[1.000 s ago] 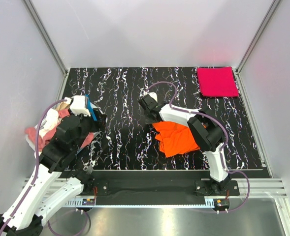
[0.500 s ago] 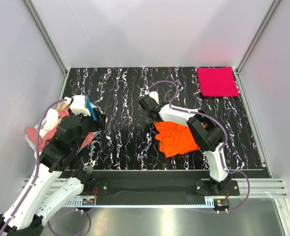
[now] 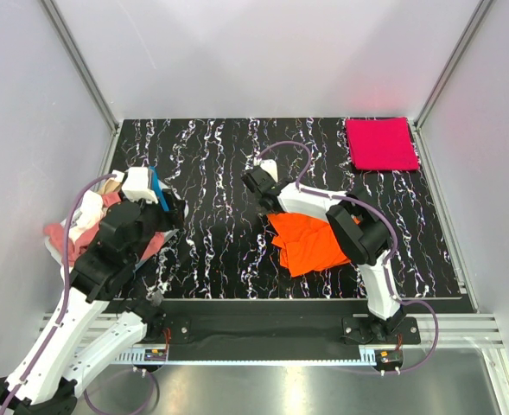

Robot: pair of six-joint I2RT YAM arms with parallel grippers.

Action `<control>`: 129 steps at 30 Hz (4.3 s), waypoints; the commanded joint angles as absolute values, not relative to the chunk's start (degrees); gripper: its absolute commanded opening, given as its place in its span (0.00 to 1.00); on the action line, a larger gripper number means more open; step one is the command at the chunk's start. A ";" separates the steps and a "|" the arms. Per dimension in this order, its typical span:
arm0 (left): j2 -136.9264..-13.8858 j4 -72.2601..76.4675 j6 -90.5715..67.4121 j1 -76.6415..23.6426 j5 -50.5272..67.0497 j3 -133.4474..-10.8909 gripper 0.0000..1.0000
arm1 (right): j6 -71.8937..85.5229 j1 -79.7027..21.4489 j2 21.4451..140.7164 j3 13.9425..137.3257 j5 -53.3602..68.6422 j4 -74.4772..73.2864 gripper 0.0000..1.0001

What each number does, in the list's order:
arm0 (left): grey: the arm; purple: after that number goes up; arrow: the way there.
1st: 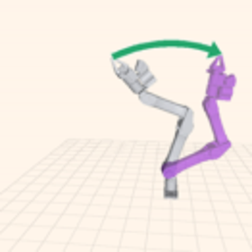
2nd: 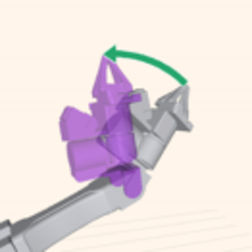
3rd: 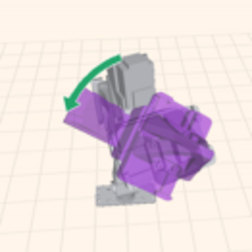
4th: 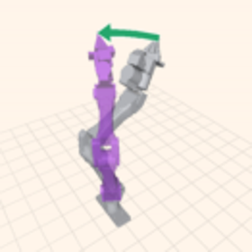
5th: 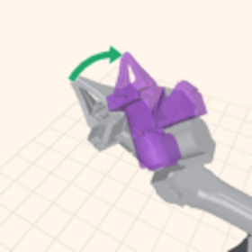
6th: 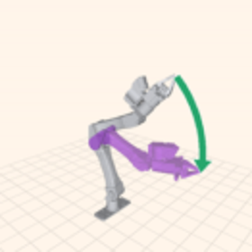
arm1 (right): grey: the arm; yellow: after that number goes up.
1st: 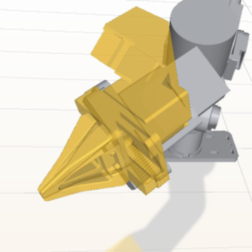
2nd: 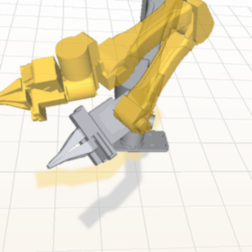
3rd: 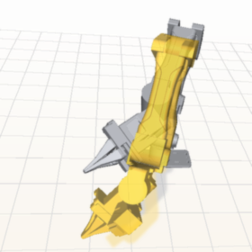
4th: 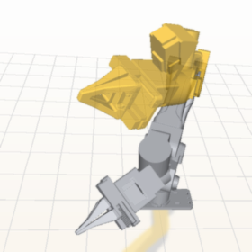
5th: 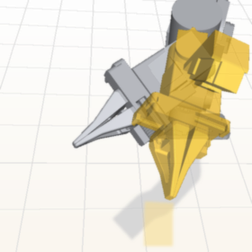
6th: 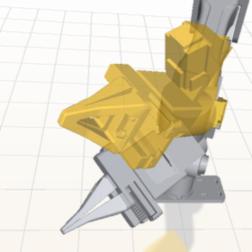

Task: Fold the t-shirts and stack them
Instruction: Flatten the tshirt out

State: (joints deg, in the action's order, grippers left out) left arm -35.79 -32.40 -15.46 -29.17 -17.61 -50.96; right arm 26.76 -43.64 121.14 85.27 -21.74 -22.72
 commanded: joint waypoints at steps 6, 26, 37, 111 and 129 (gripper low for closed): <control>-37.35 -29.00 -15.73 -28.92 -15.30 -51.15 0.71 | 24.97 -42.90 119.28 85.51 -24.78 -27.58 0.00; -69.65 -8.80 -37.62 -38.65 12.40 -47.27 0.64 | 29.27 -34.10 64.00 85.35 -42.36 -49.75 0.00; -95.16 -5.71 -36.65 -45.97 9.67 -56.51 0.59 | 29.01 -34.10 57.39 80.86 -40.96 -49.92 0.00; -51.33 -36.04 -26.46 -24.96 1.67 -59.06 0.00 | 3.25 -24.70 132.08 144.11 -15.29 -41.29 0.43; -53.26 -33.93 -24.35 -24.96 3.69 -59.85 0.00 | 40.86 -20.48 84.06 69.29 -11.17 -43.70 0.58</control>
State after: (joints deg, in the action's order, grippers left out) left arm -53.43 -37.80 -25.32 -24.99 3.03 -58.54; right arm 32.62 -19.84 90.72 77.60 -14.90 -49.60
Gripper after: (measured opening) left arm 0.012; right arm 0.576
